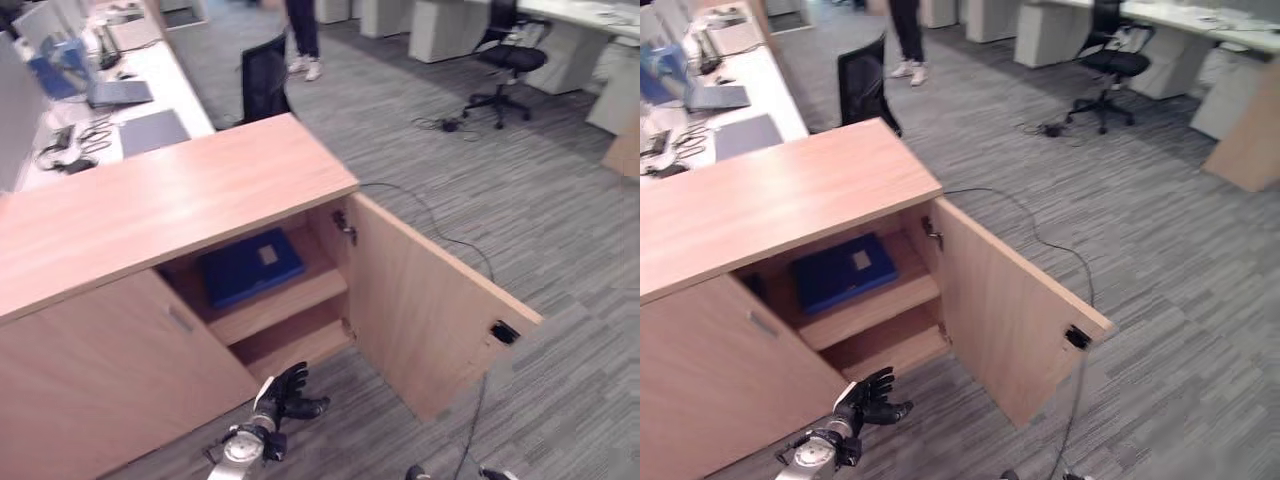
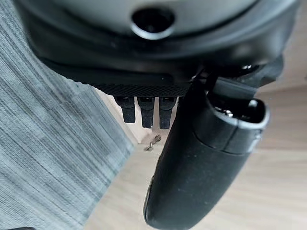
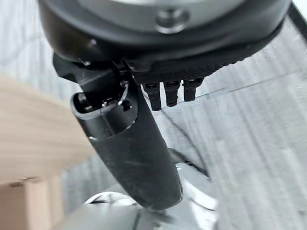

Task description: Put the empty folder in the office cabinet

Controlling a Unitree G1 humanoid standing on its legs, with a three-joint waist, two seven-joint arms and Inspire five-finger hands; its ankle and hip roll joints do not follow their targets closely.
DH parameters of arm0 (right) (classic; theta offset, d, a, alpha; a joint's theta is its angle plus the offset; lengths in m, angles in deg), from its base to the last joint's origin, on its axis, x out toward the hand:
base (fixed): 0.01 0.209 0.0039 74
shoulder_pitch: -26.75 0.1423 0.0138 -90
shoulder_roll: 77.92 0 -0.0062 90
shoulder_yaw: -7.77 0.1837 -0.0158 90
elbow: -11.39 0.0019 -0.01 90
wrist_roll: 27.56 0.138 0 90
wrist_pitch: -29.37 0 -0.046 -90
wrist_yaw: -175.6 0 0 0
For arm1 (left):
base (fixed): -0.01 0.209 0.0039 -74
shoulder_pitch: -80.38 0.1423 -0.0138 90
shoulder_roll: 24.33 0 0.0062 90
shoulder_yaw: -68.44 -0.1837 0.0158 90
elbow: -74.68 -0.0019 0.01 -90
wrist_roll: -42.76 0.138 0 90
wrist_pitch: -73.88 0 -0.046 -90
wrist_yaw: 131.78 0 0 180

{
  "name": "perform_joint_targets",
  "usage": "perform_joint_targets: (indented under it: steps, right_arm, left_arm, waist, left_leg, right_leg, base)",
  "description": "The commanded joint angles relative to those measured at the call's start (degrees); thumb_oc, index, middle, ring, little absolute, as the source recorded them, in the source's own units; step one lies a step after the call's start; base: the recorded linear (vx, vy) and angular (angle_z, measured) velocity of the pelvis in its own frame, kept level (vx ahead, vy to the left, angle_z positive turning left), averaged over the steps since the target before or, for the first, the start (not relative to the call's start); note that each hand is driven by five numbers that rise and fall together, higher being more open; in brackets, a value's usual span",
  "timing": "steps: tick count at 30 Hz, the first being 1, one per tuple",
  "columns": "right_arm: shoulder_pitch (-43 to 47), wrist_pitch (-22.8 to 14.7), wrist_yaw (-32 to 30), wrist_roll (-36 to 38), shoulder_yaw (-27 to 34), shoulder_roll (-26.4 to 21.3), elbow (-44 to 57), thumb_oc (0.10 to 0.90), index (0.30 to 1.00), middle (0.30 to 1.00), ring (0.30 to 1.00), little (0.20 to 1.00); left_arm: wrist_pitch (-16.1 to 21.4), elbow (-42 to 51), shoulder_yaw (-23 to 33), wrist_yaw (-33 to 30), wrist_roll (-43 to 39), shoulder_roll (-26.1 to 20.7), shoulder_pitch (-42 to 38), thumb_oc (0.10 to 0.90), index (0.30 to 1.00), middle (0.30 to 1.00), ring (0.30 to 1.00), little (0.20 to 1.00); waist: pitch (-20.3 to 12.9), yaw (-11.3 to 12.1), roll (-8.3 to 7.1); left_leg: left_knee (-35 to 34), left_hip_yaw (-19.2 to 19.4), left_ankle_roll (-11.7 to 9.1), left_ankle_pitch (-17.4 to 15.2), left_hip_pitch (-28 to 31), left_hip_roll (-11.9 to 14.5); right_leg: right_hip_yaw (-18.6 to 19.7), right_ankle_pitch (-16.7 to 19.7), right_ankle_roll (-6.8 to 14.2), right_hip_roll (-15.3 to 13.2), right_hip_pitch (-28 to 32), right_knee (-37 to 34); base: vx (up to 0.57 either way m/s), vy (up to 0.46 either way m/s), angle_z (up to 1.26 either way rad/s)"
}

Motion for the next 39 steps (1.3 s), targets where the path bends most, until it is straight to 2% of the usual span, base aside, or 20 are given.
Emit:
perform_joint_targets:
  steps: [1, 2, 7, 8, 9, 11, 13, 14, 17, 18, 22, 24, 25, 27, 32, 34, 39]
  right_arm:
    - [4.5, -1.7, -0.7, 1.7, 0.7, 1.3, -0.4, 0.8, 0.9, 0.9, 0.9, 0.9]
    - [4.7, -1.8, -0.7, 2.2, 1.2, 0.4, -0.8, 0.8, 0.9, 0.9, 0.9, 0.9]
    - [4.9, -2.1, -0.8, 2.8, 1.8, -1.0, -1.3, 0.8, 0.9, 0.9, 0.9, 0.9]
    - [4.4, -2.4, -0.7, 3.1, 2.4, -1.9, -1.1, 0.8, 0.9, 0.9, 0.9, 0.9]
    - [4.3, -2.4, -0.6, 3.1, 2.3, -1.9, -1.0, 0.8, 0.9, 0.9, 0.9, 0.9]
    - [3.8, -2.6, -0.7, 4.1, 3.0, -2.5, -0.4, 0.8, 0.9, 0.9, 0.9, 0.9]
    - [3.9, -3.0, -1.0, 5.5, 4.0, -3.4, 0.9, 0.8, 0.9, 0.9, 0.9, 0.9]
    - [4.6, -3.3, -1.5, 7.0, 5.0, -4.8, 2.6, 0.8, 0.9, 0.9, 0.9, 0.9]
    - [6.6, -3.8, -2.1, 8.3, 6.2, -8.2, 7.9, 0.8, 0.9, 0.9, 0.9, 0.9]
    - [10.4, -4.6, -2.9, 8.7, 7.3, -11.2, 9.0, 0.8, 0.9, 0.9, 0.9, 0.9]
    - [16.2, -5.4, -3.7, 8.4, 6.9, -14.6, 13.5, 0.8, 0.9, 0.9, 0.9, 0.9]
    - [20.8, -5.7, -4.6, 8.7, 6.4, -16.2, 15.3, 0.8, 0.9, 0.9, 0.9, 0.9]
    - [26.9, -6.2, -5.5, 10.3, 5.4, -17.1, 15.2, 0.8, 0.9, 0.9, 0.9, 0.9]
    - [29.6, -6.2, -5.6, 10.6, 4.6, -17.4, 16.0, 0.8, 0.9, 0.9, 0.9, 0.9]
    - [35.8, -6.3, -5.6, 10.6, 0.9, -16.0, 17.9, 0.8, 0.9, 0.9, 0.9, 0.9]
    - [36.6, -6.3, -5.5, 10.4, 0.1, -15.5, 18.6, 0.8, 0.9, 0.9, 0.9, 0.9]
    - [38.2, -6.3, -5.0, 8.6, -3.5, -11.8, 21.8, 0.8, 0.9, 0.9, 0.9, 0.9]
  left_arm:
    - [3.3, 1.4, 2.1, -0.8, 3.2, -3.7, -4.1, 0.8, 0.9, 0.9, 0.9, 0.9]
    - [2.9, -1.3, 1.5, -0.4, 5.0, -3.1, -3.1, 0.8, 0.9, 0.9, 0.9, 0.9]
    - [2.4, -6.1, 1.0, -0.3, 8.0, -2.3, -1.8, 0.8, 0.9, 0.9, 0.9, 0.9]
    - [1.9, -9.0, 1.4, -0.4, 9.3, -2.1, -1.1, 0.8, 0.9, 0.9, 0.9, 0.9]
    - [2.0, -9.1, 1.5, -0.4, 9.3, -2.1, -1.1, 0.8, 0.9, 0.9, 0.9, 0.9]
    - [1.6, -11.1, 2.4, -0.9, 9.8, -1.9, -0.8, 0.8, 0.9, 0.9, 0.9, 0.9]
    - [1.2, -12.6, 3.7, -1.4, 9.7, -1.9, 0.0, 0.8, 0.9, 0.9, 0.9, 0.9]
    - [1.4, -13.2, 3.6, -1.7, 10.1, -1.5, 0.8, 0.8, 0.9, 0.9, 0.9, 0.9]
    - [1.8, -12.3, 2.2, -1.5, 10.8, -0.6, 2.6, 0.8, 0.9, 0.9, 0.9, 0.9]
    - [1.8, -11.5, 0.6, -0.9, 12.8, -1.2, 4.0, 0.8, 0.9, 0.9, 0.9, 0.9]
    - [1.6, -10.3, -0.3, -0.4, 13.7, -2.1, 4.2, 0.8, 0.9, 0.9, 0.9, 0.9]
    - [1.4, -10.7, -0.4, -0.6, 13.6, -2.2, 3.4, 0.8, 0.9, 0.9, 0.9, 0.9]
    - [1.2, -11.0, -1.2, -0.5, 13.3, -2.6, 2.9, 0.8, 0.9, 0.9, 0.9, 0.9]
    - [1.1, -11.2, -1.5, -0.3, 13.6, -2.9, 2.7, 0.8, 0.9, 0.9, 0.9, 0.9]
    - [0.5, -12.8, -1.5, -0.6, 14.0, -3.3, 2.7, 0.8, 0.9, 0.9, 0.9, 0.9]
    - [0.4, -13.0, -1.3, -0.7, 14.3, -3.4, 2.8, 0.8, 0.9, 0.9, 0.9, 0.9]
    - [-0.1, -13.7, -0.6, -1.6, 14.9, -3.6, 2.8, 0.8, 0.9, 0.9, 0.9, 0.9]
  waist:
    - [0.9, 0.1, -1.97]
    - [1.2, -1.0, -1.0]
    - [2.1, -2.9, 0.58]
    - [2.4, -3.9, 0.69]
    - [2.7, -4.0, 0.86]
    - [3.0, -4.6, 0.72]
    - [3.8, -4.9, 0.42]
    - [4.3, -4.2, -0.23]
    - [3.7, -2.6, -0.96]
    - [2.9, -2.0, -1.15]
    - [1.6, -1.0, -1.07]
    - [1.2, 0.1, -1.62]
    - [0.5, 1.9, -2.63]
    - [0.3, 2.6, -3.12]
    - [-0.2, 4.9, -4.35]
    - [-0.2, 5.1, -4.53]
    - [-0.2, 6.9, -5.34]
  left_leg:
    - [0.7, 2.1, -0.5, 0.6, 0.5, -1.7]
    - [1.8, 2.8, -1.2, 1.3, 0.9, -0.3]
    - [4.6, 4.5, -2.9, 2.9, 1.6, 2.6]
    - [6.6, 3.8, -4.6, 3.3, 1.7, 3.5]
    - [7.0, 5.1, -3.9, 4.1, 1.3, 4.2]
    - [9.5, 3.8, -5.4, 5.3, 0.9, 5.4]
    - [13.4, 4.5, -5.3, 7.7, -0.6, 7.4]
    - [15.5, 1.0, -4.9, 7.4, -2.5, 6.2]
    - [8.9, -6.3, -2.3, 1.3, -4.6, 0.4]
    - [5.7, -7.6, -1.5, -1.0, -2.4, -2.0]
    - [1.9, -7.1, -1.1, -0.7, -0.3, -2.9]
    - [0.6, -7.0, -0.7, -0.8, 0.8, -3.6]
    - [0.2, -7.5, -0.2, -1.3, 0.8, -4.1]
    - [0.0, -7.9, 0.1, -1.7, 0.9, -4.5]
    - [-0.3, -8.9, 0.8, -2.5, 0.6, -5.3]
    - [-0.3, -9.1, 0.9, -2.6, 0.6, -5.4]
    - [-0.5, -10.3, 1.4, -3.0, 0.2, -5.7]
  right_leg:
    - [1.8, -2.1, 6.0, -4.9, 7.1, -3.4]
    - [3.0, -3.1, 5.2, -3.4, 7.7, -4.2]
    - [5.2, -4.6, 3.7, -0.8, 8.8, -5.7]
    - [6.8, -6.3, 3.3, -0.1, 10.0, -6.5]
    - [6.0, -5.5, 3.0, 0.3, 9.5, -6.2]
    - [7.5, -7.0, 2.5, 1.0, 10.8, -7.2]
    - [7.8, -7.0, 1.4, 2.1, 10.7, -7.2]
    - [8.9, -7.4, 1.0, 2.1, 10.9, -7.5]
    - [12.0, -6.2, 2.3, 0.5, 9.2, -7.1]
    - [12.0, -5.6, 3.2, 0.1, 9.1, -6.3]
    - [11.8, -4.9, 3.7, 0.2, 8.9, -5.7]
    - [11.6, -4.7, 4.1, -0.2, 9.1, -5.4]
    - [11.1, -4.4, 4.7, -0.7, 9.4, -5.3]
    - [10.8, -4.1, 5.0, -1.0, 9.3, -5.2]
    - [10.0, -3.7, 5.5, -1.7, 9.2, -5.0]
    - [9.9, -3.6, 5.6, -1.8, 9.1, -4.9]
    - [9.0, -3.2, 5.8, -2.4, 9.1, -5.1]
  base:
    - [0.0, -0.132, -0.32]
    - [0.0, -0.171, -0.34]
    - [0.02, -0.125, -0.35]
    - [0.03, -0.153, -0.22]
    - [0.03, -0.13, -0.29]
    - [0.04, -0.107, -0.36]
    - [0.0, -0.153, -0.34]
    - [-0.03, -0.119, -0.52]
    - [0.06, 0.045, -0.52]
    - [0.1, 0.101, -0.15]
    - [0.08, 0.081, -0.38]
    - [0.08, 0.139, 0.27]
    - [0.05, 0.112, 0.23]
    - [0.02, 0.105, 0.2]
    - [0.0, 0.07, 0.2]
    - [0.0, 0.031, 0.09]
    - [-0.02, 0.048, 0.08]
